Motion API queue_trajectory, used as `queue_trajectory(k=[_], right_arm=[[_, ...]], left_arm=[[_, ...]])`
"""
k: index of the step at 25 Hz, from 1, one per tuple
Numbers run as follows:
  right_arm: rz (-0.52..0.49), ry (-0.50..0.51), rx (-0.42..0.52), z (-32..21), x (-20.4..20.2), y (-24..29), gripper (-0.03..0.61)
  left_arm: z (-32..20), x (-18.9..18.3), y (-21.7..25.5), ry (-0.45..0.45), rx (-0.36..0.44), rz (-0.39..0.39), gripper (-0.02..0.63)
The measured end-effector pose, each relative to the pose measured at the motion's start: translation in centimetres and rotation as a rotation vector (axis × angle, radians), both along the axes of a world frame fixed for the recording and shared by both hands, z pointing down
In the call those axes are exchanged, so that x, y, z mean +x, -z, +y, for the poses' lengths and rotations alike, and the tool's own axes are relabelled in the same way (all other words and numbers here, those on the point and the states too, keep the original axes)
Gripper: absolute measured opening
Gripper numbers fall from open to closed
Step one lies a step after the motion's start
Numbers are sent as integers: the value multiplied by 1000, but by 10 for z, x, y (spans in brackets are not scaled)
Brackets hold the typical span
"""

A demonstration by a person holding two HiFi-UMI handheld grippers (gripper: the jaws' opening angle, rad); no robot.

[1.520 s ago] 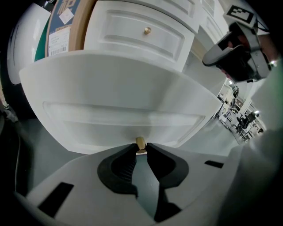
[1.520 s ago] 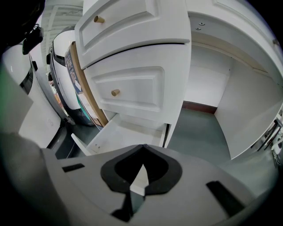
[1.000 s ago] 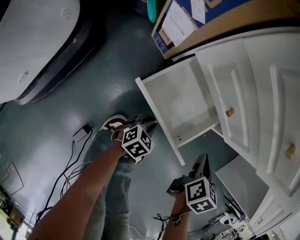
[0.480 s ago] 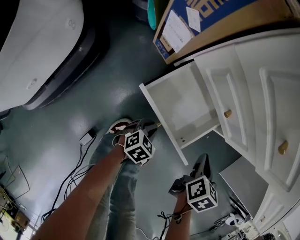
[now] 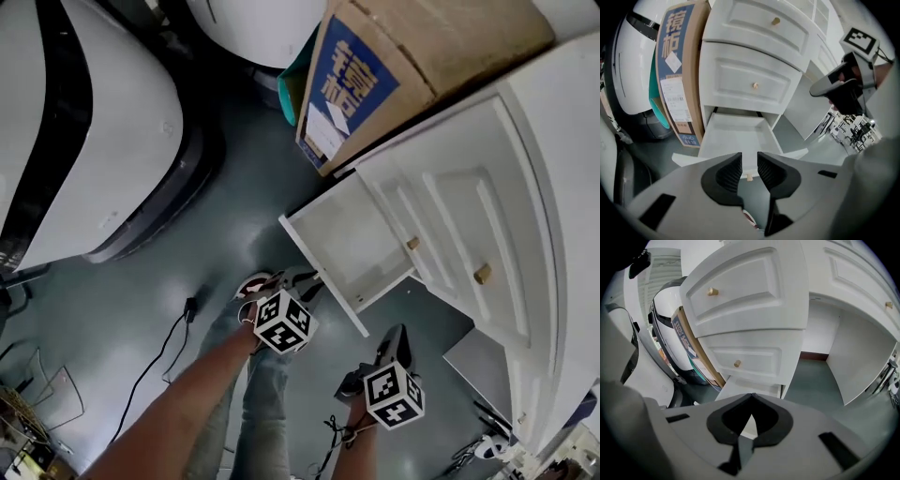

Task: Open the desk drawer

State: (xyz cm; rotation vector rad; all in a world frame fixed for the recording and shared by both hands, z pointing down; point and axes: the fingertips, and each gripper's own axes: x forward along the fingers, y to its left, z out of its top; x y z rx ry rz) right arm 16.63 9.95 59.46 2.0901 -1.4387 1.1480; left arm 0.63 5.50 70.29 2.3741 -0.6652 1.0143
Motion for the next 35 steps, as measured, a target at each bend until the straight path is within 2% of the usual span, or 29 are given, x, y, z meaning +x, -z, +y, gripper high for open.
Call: queue_trajectory(k=[5,12,17,22,28,35], right_arm=[[8,-6,26,-4,-3,32,6],[27,7,32,-4,10,65,6],[34,26,28,-11,15,73,6],[37,-9,29,-17,30,75,6],[16,-50,23,-23,37,68,6],[11,-52,16,-34,48,67,6]], left_arm=[[-22,15,46,-5,50,29,109],[-44,64,88,-19,92,75,108],[-62,88,90,7,98,84,108],[-82,106,86,47,93,84,109],[-91,117,82,38,91,75,109],[-104,131,78,51,72,85,109]])
